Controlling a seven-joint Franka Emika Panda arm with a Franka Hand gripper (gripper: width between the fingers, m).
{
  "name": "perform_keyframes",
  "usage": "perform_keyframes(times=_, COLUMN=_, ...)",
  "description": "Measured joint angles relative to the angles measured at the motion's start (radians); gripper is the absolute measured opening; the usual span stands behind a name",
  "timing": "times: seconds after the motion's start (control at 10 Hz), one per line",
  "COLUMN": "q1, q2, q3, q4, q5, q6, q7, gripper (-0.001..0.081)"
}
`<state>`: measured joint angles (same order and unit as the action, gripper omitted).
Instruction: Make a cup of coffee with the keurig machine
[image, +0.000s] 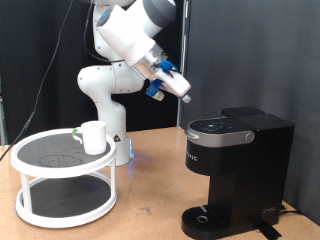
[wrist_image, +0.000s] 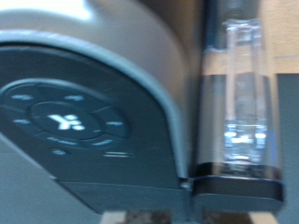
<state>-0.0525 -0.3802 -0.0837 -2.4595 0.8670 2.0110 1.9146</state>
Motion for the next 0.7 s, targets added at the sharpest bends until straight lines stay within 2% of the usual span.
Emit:
perform_keyframes(times=0.2, q1=-0.016, q2=-0.077, q3=-0.010, q4=-0.055, q5=-0.019, q6=-0.006, q7=-0.014, gripper=0.0000)
perform_keyframes(times=0.4, q1=-0.017, q2=-0.071, q3=-0.014, q4=-0.056, q5=-0.004, q6=-0.012, q7=-0.011, gripper=0.0000)
perform_keyframes(times=0.5, q1=-0.020, q2=-0.080, q3=-0.026, q4=-0.065, q5=0.014, q6=-0.018, q7=0.006, gripper=0.0000)
perform_keyframes(times=0.7, q1=-0.058, q2=-0.132, q3=-0.039, q4=-0.097, q5=-0.013, q6=-0.050, q7=0.102, gripper=0.0000)
